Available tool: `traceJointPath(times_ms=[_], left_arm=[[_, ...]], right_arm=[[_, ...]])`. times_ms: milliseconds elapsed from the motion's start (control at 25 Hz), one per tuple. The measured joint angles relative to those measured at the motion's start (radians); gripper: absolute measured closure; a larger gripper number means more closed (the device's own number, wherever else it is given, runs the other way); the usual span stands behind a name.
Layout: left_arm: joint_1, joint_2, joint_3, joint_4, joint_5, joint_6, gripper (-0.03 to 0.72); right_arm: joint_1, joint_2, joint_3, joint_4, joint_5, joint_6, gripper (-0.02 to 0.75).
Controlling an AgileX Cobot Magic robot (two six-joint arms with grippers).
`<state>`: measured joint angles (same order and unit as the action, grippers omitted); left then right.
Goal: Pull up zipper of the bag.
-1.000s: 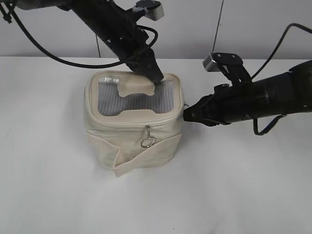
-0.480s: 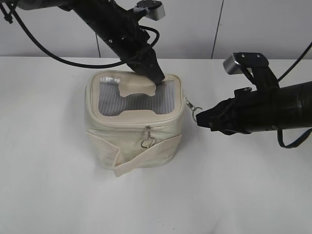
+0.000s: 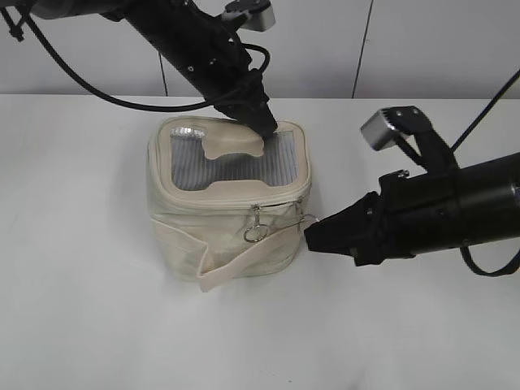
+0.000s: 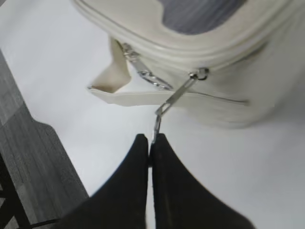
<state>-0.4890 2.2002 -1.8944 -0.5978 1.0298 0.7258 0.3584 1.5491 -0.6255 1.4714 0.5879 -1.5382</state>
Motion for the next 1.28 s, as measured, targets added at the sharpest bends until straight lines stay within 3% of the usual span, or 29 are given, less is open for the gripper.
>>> traceJointPath(times_ms=[320, 560, 640, 800, 880, 1080, 1280], left_arm=[[-0.005, 0.0, 0.0, 0.003, -0.006, -0.009, 0.649], [-0.006, 0.0, 0.0, 0.003, -0.003, -0.008, 0.637], [-0.007, 0.0, 0.0, 0.001, -0.019, -0.009, 0.562], [-0.003, -0.013, 0.0, -0.001, -0.049, -0.024, 0.335], [0.0, -0.032, 0.002, 0.008, -0.056, -0.06, 0.331], [0.008, -0.134, 0.035, 0.026, -0.053, -0.116, 0.4], [0.008, -0.336, 0.221, 0.05, -0.058, -0.155, 0.408]], right_arm=[[0.31, 0.08, -0.121, 0.117, -0.19, 0.012, 0.729], [0.37, 0.155, -0.213, 0.091, -0.219, 0.145, 0.714], [0.37, 0.154, -0.216, 0.004, -0.197, 0.247, 0.643], [0.346, 0.113, -0.216, -0.306, -0.142, 0.554, 0.37], [0.32, 0.065, -0.216, -0.491, -0.117, 0.741, 0.314], [0.255, -0.076, -0.217, -0.874, 0.0, 1.1, 0.286], [0.229, -0.256, -0.218, -1.15, 0.194, 1.352, 0.285]])
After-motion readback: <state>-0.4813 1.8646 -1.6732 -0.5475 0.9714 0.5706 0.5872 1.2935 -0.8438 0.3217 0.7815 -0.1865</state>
